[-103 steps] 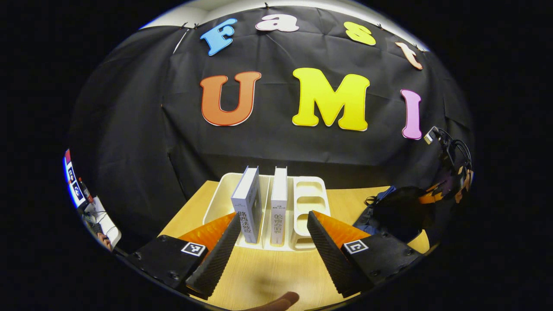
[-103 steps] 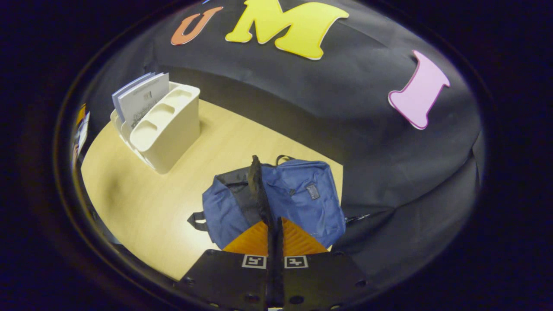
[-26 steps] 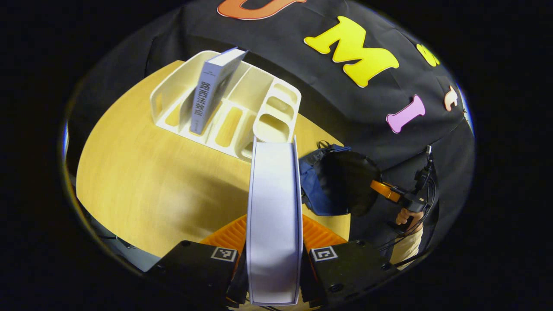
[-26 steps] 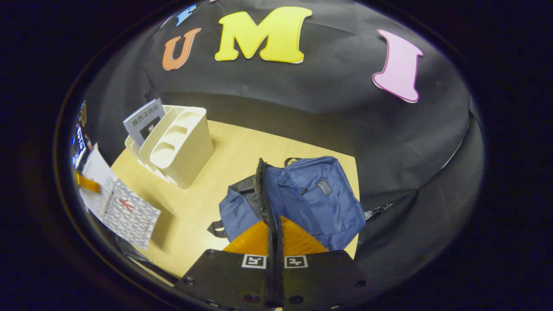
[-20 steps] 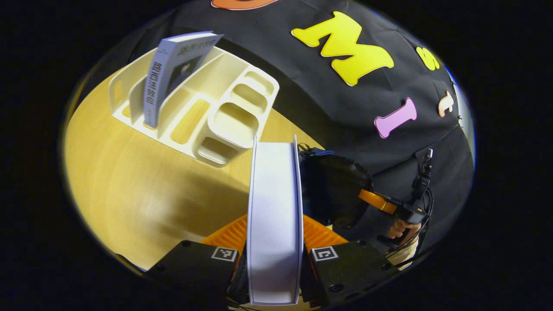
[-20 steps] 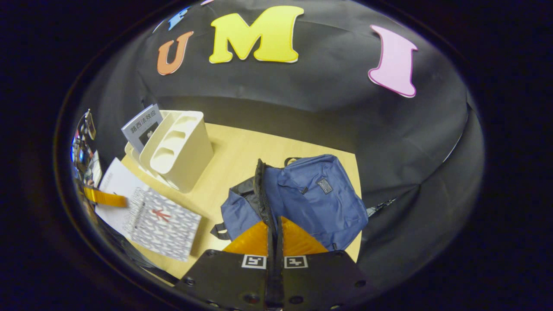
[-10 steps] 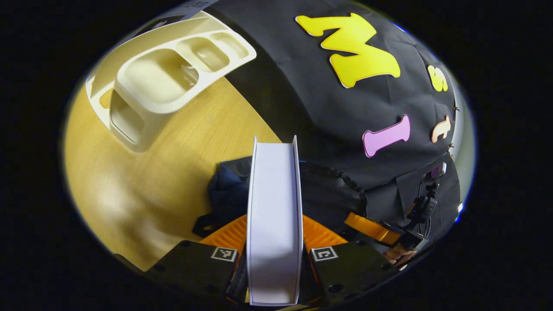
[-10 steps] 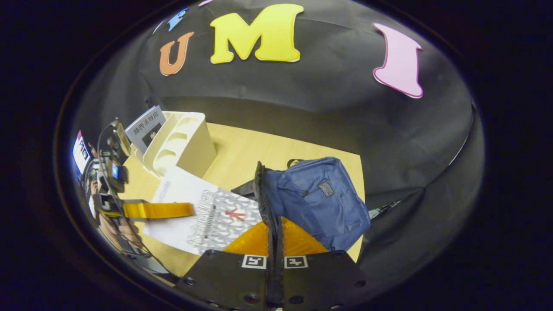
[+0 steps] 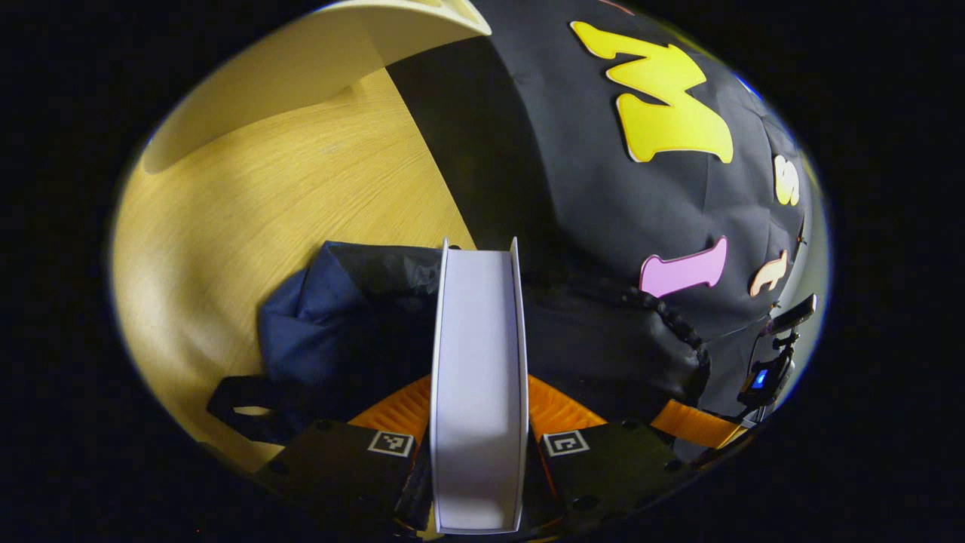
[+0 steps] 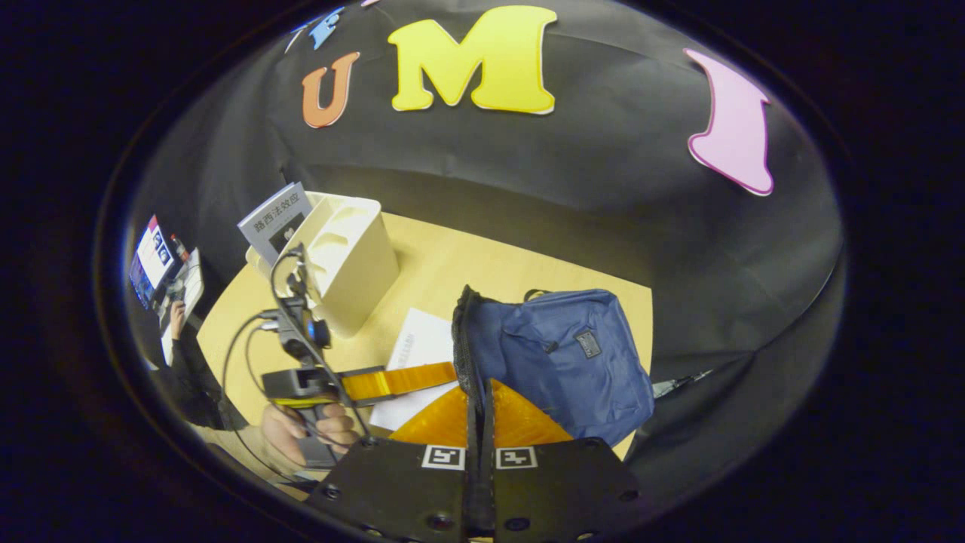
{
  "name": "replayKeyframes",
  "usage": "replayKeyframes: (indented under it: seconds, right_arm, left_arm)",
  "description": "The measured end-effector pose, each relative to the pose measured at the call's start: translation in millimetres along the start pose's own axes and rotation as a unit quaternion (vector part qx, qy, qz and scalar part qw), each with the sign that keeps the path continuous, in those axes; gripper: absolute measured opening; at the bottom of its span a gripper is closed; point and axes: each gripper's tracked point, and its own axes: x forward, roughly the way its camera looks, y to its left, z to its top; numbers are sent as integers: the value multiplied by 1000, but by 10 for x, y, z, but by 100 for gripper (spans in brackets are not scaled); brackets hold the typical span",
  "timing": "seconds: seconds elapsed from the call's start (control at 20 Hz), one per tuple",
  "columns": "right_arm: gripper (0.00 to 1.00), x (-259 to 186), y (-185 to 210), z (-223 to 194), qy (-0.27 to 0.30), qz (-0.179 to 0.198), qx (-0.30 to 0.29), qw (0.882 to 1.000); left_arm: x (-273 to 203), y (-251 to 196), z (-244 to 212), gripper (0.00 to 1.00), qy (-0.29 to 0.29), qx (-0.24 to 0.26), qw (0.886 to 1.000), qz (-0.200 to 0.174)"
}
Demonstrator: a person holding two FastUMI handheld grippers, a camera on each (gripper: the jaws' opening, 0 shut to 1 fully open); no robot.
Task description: Open the schoolbag, grab two books from the bookshelf and put them into the schoolbag.
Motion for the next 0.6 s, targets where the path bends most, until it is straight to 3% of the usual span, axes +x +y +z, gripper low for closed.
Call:
replayKeyframes:
  seconds: [0.4, 0.6]
  right_arm:
    - [0, -20, 331, -41, 32, 54, -47, 997]
    - [0, -14, 360, 43, 22, 54, -61, 996]
  left_arm:
    - [821, -50, -139, 48, -27, -24, 998, -46]
    - [1090, -58, -190, 48, -34, -51, 996, -64]
